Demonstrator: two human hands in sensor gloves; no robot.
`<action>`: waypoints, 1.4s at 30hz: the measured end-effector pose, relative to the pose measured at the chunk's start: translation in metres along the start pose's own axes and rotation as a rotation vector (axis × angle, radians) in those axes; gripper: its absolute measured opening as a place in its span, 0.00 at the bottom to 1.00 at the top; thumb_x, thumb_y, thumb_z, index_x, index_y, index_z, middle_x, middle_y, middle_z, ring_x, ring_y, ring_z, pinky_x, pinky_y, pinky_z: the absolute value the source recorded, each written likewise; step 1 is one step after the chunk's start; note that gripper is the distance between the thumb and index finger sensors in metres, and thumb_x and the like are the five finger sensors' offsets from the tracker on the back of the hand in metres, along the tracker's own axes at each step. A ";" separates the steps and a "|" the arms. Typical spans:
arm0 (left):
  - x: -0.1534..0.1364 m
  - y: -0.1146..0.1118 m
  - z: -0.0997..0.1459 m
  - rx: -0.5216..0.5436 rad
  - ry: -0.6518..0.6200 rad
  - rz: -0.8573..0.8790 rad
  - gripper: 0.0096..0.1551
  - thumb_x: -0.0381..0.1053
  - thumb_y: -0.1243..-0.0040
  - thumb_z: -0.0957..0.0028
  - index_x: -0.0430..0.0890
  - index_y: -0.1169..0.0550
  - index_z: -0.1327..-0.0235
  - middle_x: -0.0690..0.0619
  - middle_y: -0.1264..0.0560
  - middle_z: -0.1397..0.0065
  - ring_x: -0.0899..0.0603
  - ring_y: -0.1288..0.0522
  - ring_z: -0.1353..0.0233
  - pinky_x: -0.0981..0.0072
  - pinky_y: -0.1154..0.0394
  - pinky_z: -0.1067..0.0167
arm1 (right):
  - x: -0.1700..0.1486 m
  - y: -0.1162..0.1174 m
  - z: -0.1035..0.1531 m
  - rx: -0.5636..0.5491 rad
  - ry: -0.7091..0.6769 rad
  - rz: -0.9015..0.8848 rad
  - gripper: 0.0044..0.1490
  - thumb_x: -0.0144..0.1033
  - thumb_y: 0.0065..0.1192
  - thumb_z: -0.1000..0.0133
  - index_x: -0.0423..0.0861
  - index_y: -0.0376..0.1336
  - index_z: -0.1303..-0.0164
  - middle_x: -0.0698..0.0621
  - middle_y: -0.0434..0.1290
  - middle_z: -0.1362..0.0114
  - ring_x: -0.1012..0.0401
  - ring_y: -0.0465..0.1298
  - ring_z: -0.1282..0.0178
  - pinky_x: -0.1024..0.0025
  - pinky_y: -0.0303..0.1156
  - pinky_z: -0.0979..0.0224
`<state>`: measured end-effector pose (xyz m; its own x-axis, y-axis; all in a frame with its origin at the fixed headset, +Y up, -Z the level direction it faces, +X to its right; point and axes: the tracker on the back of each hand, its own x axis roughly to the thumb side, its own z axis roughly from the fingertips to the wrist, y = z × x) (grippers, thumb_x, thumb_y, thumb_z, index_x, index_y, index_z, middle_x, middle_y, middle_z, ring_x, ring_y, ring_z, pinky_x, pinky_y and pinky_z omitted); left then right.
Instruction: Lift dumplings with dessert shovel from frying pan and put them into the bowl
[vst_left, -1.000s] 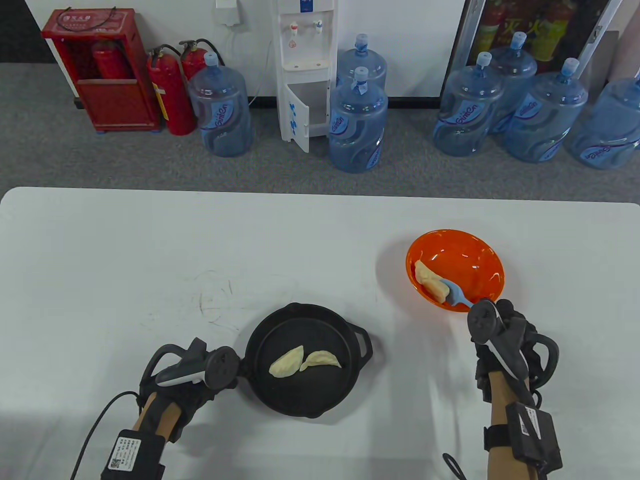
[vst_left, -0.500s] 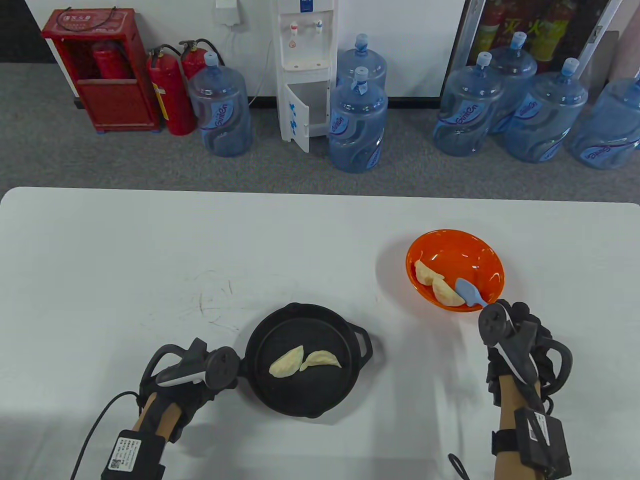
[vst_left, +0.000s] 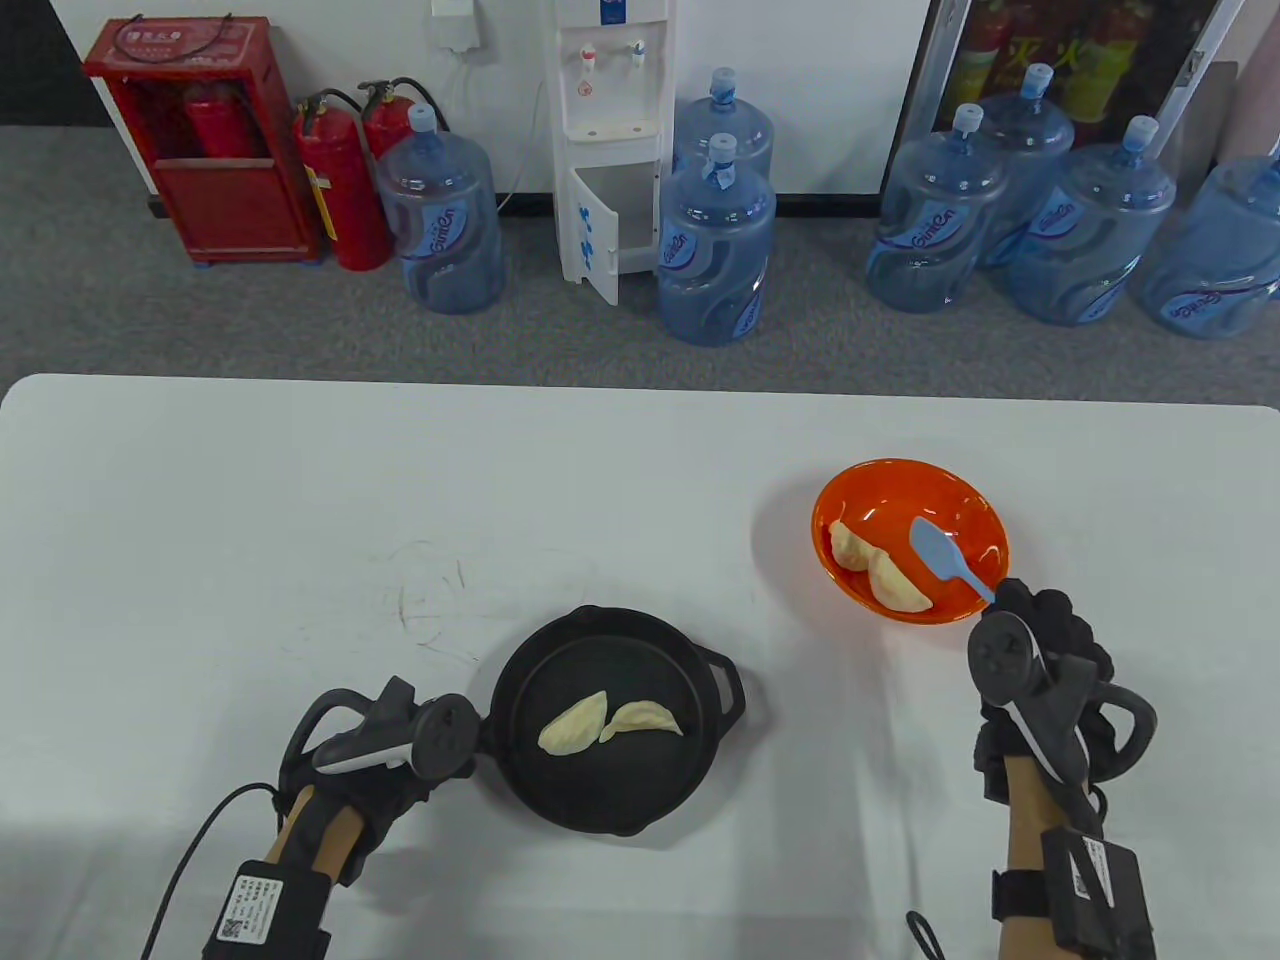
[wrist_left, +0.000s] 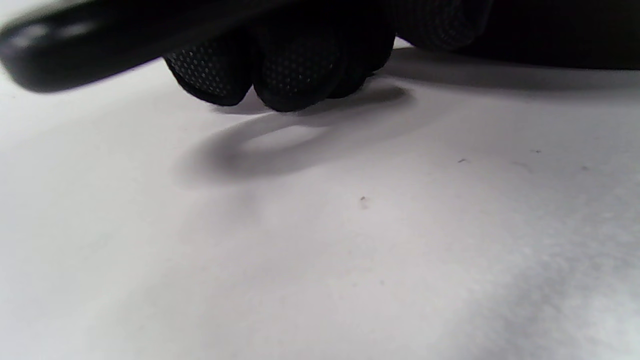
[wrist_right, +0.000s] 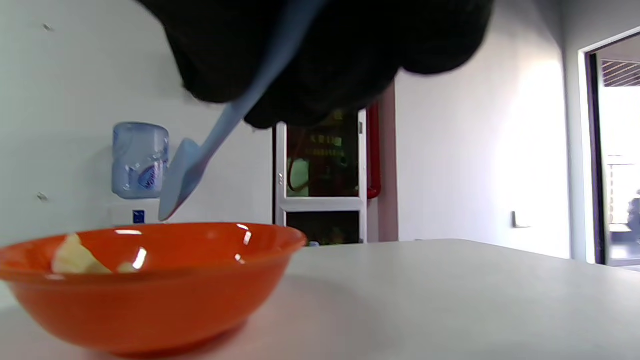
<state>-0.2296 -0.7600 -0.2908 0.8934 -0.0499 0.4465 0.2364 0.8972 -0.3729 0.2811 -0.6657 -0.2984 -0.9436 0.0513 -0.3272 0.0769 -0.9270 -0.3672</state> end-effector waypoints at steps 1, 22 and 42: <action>0.000 0.000 0.000 0.000 0.000 0.000 0.31 0.58 0.50 0.38 0.50 0.34 0.22 0.55 0.27 0.29 0.53 0.19 0.42 0.48 0.23 0.28 | 0.004 -0.003 0.002 -0.010 -0.021 -0.030 0.26 0.43 0.60 0.34 0.51 0.69 0.26 0.46 0.75 0.33 0.59 0.78 0.51 0.60 0.77 0.45; 0.001 0.001 0.000 -0.016 0.006 -0.014 0.31 0.58 0.50 0.38 0.51 0.34 0.22 0.55 0.27 0.28 0.53 0.19 0.41 0.48 0.23 0.28 | 0.110 0.017 0.079 0.138 -0.552 -0.245 0.26 0.45 0.62 0.36 0.51 0.71 0.29 0.48 0.77 0.34 0.61 0.79 0.52 0.62 0.78 0.46; 0.001 0.001 -0.001 -0.016 0.003 -0.009 0.31 0.58 0.50 0.38 0.51 0.34 0.22 0.55 0.27 0.28 0.53 0.19 0.42 0.48 0.23 0.28 | 0.122 0.036 0.082 0.331 -0.691 -0.302 0.24 0.45 0.65 0.38 0.58 0.73 0.31 0.54 0.77 0.31 0.60 0.80 0.46 0.58 0.78 0.38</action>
<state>-0.2280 -0.7600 -0.2914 0.8923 -0.0597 0.4475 0.2510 0.8895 -0.3818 0.1419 -0.7234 -0.2799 -0.9022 0.1758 0.3938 -0.2088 -0.9770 -0.0424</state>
